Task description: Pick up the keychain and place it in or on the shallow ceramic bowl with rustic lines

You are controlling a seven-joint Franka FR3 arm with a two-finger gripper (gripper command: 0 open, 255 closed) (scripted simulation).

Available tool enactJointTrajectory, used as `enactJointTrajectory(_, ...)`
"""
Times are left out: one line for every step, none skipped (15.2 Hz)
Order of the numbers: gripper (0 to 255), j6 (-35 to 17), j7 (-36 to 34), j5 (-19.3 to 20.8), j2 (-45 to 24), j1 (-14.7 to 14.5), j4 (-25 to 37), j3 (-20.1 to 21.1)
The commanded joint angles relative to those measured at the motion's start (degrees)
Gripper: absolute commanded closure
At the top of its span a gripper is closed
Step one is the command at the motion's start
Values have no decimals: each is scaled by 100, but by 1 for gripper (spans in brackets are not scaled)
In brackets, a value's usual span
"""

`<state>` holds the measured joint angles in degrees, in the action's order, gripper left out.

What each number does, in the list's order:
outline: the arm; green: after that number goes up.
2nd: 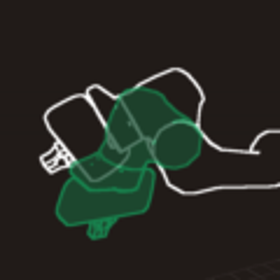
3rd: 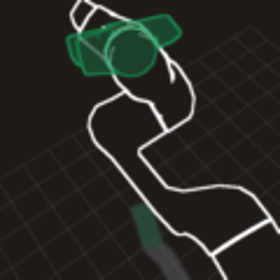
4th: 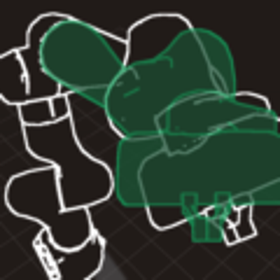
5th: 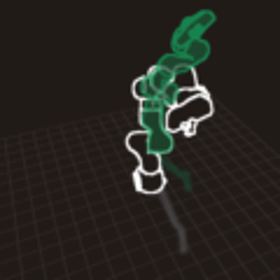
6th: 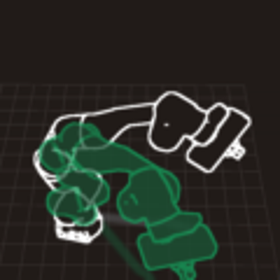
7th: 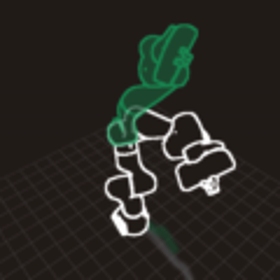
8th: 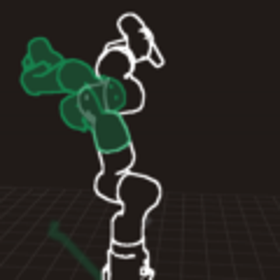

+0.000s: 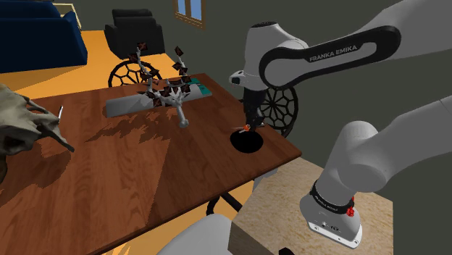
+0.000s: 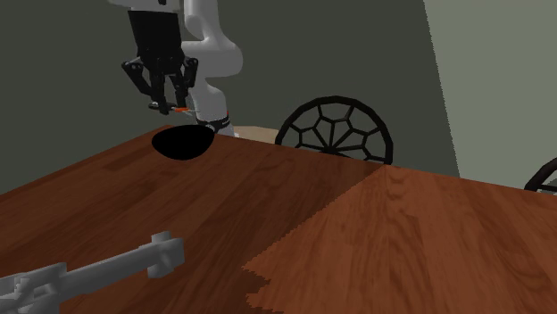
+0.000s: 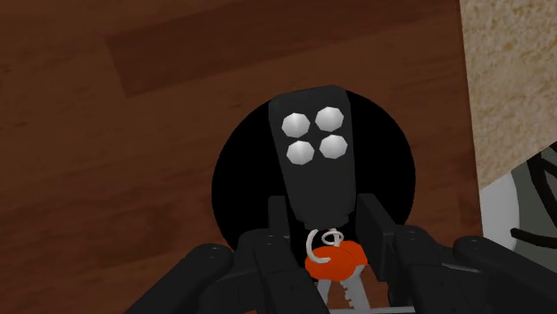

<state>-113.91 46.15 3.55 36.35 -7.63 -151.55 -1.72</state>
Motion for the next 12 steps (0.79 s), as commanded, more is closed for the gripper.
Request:
enactJointTrajectory(255, -184, -2, 8, -54, 4, -128, -8)
enactJointTrajectory(255, -274, -5, 12, -85, 6, -186, -9)
enactJointTrajectory(255, -364, -9, 15, -117, 7, -244, -11)
enactJointTrajectory(255, -455, -12, 18, -152, 8, -301, -13)
enactJointTrajectory(255, -547, -16, 22, -188, 9, -356, -15)
enactJointTrajectory(255, -639, -20, 25, -227, 10, -410, -16)
enactJointTrajectory(255, -733, -23, 29, -268, 12, -463, -18)
enactJointTrajectory(255, -828, -27, 33, -311, 13, -515, -20)
enactJointTrajectory(255, -924, -31, 36, -356, 14, -566, -21)
enactJointTrajectory(255, -958, -32, 38, -373, 15, -583, -22)
enactJointTrajectory(255, -957, -32, 38, -372, 15, -583, -22)
enactJointTrajectory(255, -958, -32, 38, -372, 15, -583, -22)
